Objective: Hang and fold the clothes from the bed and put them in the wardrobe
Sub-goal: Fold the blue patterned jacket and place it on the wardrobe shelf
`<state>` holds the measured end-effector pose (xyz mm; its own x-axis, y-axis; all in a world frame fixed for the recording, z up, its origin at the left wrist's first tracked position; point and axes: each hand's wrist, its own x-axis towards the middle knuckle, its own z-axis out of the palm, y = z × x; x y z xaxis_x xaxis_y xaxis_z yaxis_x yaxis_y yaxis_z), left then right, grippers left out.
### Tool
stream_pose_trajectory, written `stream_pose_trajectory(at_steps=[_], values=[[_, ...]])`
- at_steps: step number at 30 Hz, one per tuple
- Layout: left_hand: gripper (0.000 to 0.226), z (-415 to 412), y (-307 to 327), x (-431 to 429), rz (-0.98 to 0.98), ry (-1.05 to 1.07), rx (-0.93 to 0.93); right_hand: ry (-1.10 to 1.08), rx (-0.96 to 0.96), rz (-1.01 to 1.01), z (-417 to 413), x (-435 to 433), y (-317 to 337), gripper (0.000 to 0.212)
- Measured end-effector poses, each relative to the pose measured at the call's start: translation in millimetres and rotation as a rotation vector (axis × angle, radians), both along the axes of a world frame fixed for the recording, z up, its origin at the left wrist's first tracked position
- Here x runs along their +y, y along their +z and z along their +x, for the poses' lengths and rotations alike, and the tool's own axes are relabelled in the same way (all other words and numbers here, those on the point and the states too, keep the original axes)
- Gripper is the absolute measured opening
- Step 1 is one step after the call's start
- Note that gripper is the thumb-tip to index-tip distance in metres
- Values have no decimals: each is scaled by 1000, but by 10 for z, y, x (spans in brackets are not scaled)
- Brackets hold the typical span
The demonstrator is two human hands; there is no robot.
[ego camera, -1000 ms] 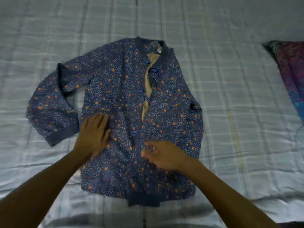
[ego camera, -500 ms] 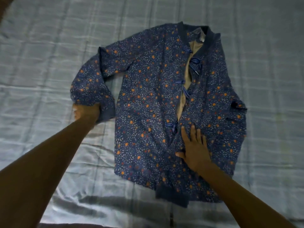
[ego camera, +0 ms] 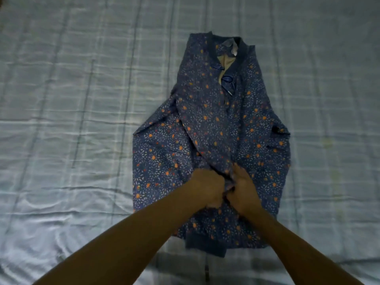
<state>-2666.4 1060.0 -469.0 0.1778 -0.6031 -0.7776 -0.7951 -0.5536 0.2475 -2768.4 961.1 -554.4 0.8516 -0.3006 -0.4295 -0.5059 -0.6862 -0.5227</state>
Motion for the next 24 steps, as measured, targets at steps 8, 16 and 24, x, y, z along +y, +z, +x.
stream_pose_trajectory(at_steps=[8,16,24], values=[[31,-87,-397,356,-653,682,-26,-332,-470,-164,-406,-12,120,21],[72,-184,-744,1202,-628,227,-429,418,90,-174,-247,306,33,65],[82,-693,-851,1539,-579,200,-224,333,-33,-64,-653,212,66,65]])
